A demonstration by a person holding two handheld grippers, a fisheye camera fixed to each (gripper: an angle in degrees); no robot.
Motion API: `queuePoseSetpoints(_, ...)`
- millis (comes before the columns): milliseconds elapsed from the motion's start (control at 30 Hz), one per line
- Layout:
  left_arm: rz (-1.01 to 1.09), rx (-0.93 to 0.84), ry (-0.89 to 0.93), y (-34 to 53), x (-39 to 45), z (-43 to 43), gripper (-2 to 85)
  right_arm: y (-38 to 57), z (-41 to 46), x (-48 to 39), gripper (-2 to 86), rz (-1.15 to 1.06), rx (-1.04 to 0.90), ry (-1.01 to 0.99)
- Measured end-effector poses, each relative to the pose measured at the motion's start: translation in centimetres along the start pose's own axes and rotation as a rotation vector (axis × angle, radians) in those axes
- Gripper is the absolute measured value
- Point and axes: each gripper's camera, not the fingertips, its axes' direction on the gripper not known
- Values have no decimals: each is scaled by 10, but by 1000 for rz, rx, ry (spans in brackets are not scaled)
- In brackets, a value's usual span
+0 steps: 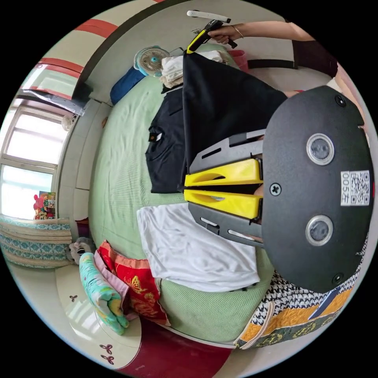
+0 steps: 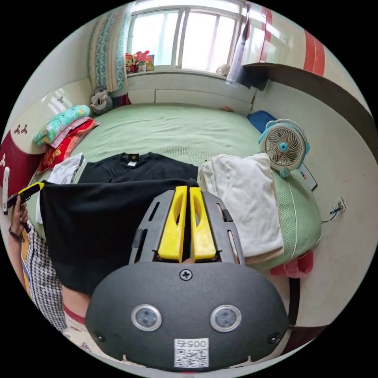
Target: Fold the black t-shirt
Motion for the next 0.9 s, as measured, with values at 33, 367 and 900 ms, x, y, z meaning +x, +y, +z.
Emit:
queuePoseSetpoints(33, -13, 22, -5, -12, -1, -3, 25, -7, 3, 1, -4, 20, -10, 7)
queuePoseSetpoints(367, 20, -49, -12, 44, -5, -3, 76, 53, 9, 12, 79, 60, -124, -39)
queuePoseSetpoints(900, -68, -216, 78, 130, -9, 14, 95, 144, 30, 44, 69, 217, -290, -140)
